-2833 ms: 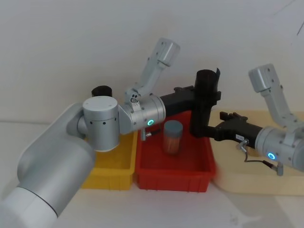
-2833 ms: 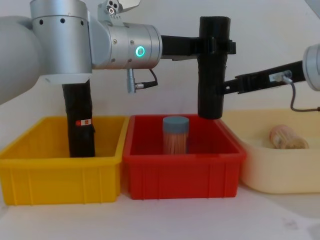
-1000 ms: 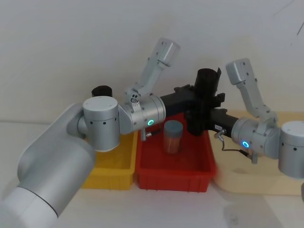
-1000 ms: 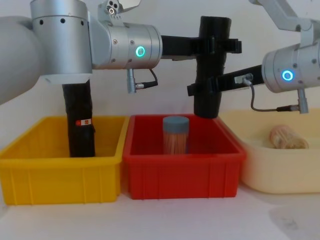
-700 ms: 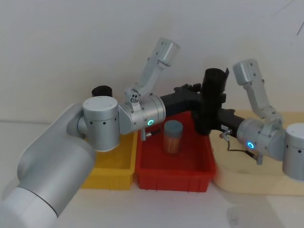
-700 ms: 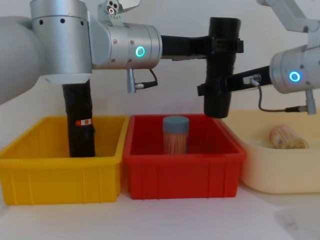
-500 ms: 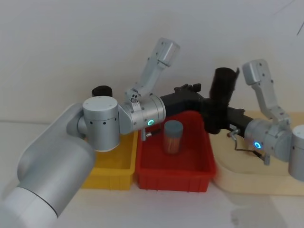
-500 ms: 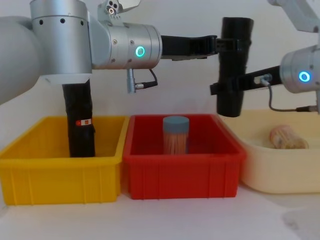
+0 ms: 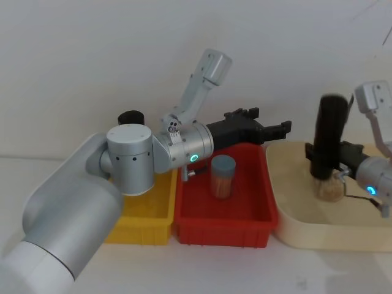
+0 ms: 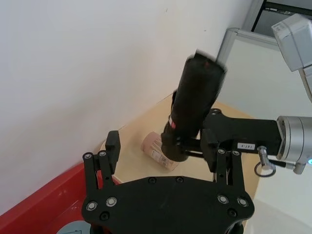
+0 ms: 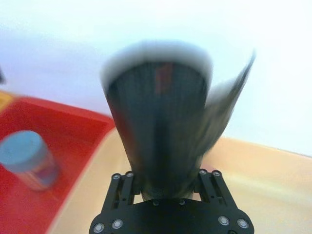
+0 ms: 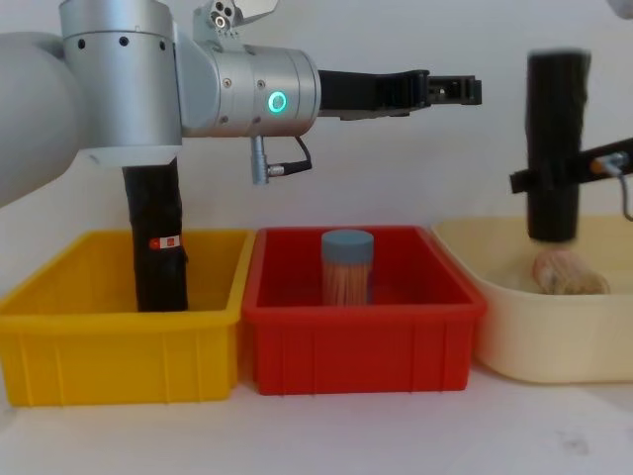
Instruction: Pick up the garbage bag with the one hand and transfer it to the other hand.
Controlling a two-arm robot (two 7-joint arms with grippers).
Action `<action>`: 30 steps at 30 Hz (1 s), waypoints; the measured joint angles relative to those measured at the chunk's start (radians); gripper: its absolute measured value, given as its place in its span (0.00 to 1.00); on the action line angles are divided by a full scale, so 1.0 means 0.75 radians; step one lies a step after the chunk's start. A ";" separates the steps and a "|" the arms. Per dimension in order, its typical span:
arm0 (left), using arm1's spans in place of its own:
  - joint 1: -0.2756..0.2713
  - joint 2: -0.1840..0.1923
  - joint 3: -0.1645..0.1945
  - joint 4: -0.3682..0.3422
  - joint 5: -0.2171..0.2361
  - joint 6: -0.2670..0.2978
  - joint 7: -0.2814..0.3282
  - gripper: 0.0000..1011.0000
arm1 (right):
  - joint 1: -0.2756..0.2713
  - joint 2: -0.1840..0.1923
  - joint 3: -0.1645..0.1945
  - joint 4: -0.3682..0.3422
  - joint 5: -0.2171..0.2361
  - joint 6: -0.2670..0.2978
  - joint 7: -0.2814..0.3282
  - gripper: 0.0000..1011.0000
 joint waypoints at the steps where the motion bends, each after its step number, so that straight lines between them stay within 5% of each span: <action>1: 0.000 0.000 0.000 0.000 0.000 0.000 0.000 0.99 | -0.001 0.006 0.001 -0.001 -0.003 0.007 -0.001 0.54; 17: 0.000 0.000 0.000 0.000 0.000 0.000 0.000 0.99 | 0.014 0.137 -0.071 -0.007 -0.068 0.133 0.110 0.98; 30: 0.000 0.000 0.000 0.000 0.000 0.000 0.000 0.99 | 0.014 0.167 -0.090 -0.018 -0.090 0.169 0.145 0.99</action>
